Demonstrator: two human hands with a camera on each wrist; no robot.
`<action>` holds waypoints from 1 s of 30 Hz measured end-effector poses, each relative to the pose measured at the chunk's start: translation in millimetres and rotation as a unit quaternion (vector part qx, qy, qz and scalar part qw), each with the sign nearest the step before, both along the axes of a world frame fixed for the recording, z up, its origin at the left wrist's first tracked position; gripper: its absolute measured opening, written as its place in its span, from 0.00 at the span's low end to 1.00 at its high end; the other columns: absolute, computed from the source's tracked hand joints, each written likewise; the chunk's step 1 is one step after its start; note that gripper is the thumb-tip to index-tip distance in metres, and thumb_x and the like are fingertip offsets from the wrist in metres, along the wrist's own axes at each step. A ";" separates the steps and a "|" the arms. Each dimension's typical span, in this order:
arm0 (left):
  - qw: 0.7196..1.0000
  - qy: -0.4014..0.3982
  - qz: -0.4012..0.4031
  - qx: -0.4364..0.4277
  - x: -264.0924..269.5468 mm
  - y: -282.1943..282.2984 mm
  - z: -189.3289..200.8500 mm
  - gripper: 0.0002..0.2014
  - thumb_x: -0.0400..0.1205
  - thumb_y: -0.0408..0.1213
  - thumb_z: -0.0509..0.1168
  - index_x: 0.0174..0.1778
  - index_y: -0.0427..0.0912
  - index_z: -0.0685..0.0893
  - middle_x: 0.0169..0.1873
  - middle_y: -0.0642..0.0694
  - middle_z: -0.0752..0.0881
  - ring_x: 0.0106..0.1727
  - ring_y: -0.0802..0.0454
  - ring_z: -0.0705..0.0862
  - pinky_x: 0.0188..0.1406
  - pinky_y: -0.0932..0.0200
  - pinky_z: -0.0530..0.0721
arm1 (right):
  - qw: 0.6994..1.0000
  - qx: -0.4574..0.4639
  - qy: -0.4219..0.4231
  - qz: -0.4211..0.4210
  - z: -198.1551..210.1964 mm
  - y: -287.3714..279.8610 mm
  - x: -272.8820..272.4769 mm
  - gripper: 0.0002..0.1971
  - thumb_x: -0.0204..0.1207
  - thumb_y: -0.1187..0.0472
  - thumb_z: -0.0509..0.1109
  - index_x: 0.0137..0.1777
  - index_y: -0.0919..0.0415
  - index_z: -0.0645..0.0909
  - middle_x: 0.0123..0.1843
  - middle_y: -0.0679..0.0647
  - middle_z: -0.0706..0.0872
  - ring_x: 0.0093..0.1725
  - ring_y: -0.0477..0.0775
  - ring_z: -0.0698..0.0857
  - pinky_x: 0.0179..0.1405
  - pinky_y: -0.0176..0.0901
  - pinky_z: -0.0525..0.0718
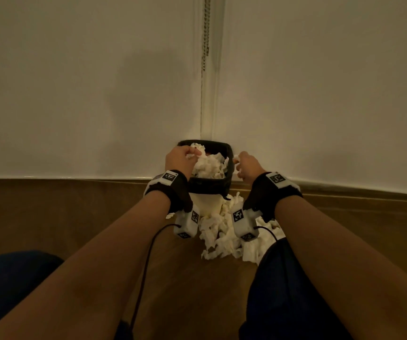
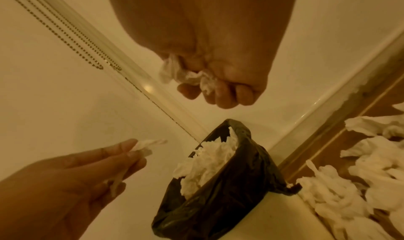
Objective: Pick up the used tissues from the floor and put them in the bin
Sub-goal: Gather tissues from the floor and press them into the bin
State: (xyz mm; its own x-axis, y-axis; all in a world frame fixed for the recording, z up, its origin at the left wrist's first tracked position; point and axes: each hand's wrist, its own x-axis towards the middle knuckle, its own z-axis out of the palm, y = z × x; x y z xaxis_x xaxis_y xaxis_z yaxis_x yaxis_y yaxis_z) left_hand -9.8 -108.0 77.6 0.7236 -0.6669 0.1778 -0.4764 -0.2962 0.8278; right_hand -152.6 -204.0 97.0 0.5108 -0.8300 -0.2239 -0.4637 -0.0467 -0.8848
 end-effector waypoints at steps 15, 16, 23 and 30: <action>0.964 -0.164 -0.106 0.183 22.9 -10.5 -49.9 0.15 0.84 0.30 0.57 0.57 0.44 0.88 0.65 0.40 0.79 0.65 0.44 0.78 0.66 0.62 0.69 | 0.977 -0.202 0.063 -0.018 -46.5 -29.2 40.1 0.09 0.70 0.59 0.77 0.47 0.60 0.84 0.50 0.55 0.86 0.49 0.53 0.83 0.47 0.41 0.80; 0.961 -0.168 -0.109 0.190 25.1 -10.9 -51.9 0.15 0.84 0.31 0.57 0.57 0.45 0.88 0.65 0.41 0.79 0.65 0.44 0.78 0.67 0.61 0.70 | 0.976 -0.208 0.067 -0.006 -47.3 -30.3 42.1 0.07 0.70 0.61 0.77 0.46 0.61 0.85 0.50 0.56 0.86 0.49 0.53 0.84 0.48 0.40 0.80; 0.940 -0.198 -0.131 0.245 27.2 -16.0 -67.1 0.17 0.85 0.40 0.54 0.63 0.39 0.82 0.66 0.42 0.69 0.57 0.44 0.80 0.65 0.53 0.77 | 0.935 -0.229 0.226 0.147 -45.4 -26.0 62.1 0.14 0.82 0.62 0.62 0.64 0.62 0.83 0.66 0.60 0.83 0.66 0.57 0.80 0.67 0.39 0.73; 0.895 -0.275 -0.171 0.307 25.2 -23.5 -72.5 0.20 0.86 0.42 0.47 0.62 0.39 0.81 0.65 0.38 0.75 0.59 0.42 0.78 0.61 0.50 0.74 | 0.915 -0.227 0.256 0.212 -61.8 -5.2 72.7 0.17 0.85 0.61 0.53 0.64 0.71 0.77 0.63 0.68 0.81 0.62 0.65 0.80 0.57 0.49 0.76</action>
State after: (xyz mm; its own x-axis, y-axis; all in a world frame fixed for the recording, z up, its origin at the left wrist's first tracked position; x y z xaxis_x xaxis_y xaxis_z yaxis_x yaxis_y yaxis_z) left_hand 15.3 -131.5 5.0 0.3742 -0.9268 -0.0322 -0.9115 -0.3740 0.1715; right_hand -79.9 -209.2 35.2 0.7330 -0.6484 -0.2059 -0.6676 -0.6273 -0.4010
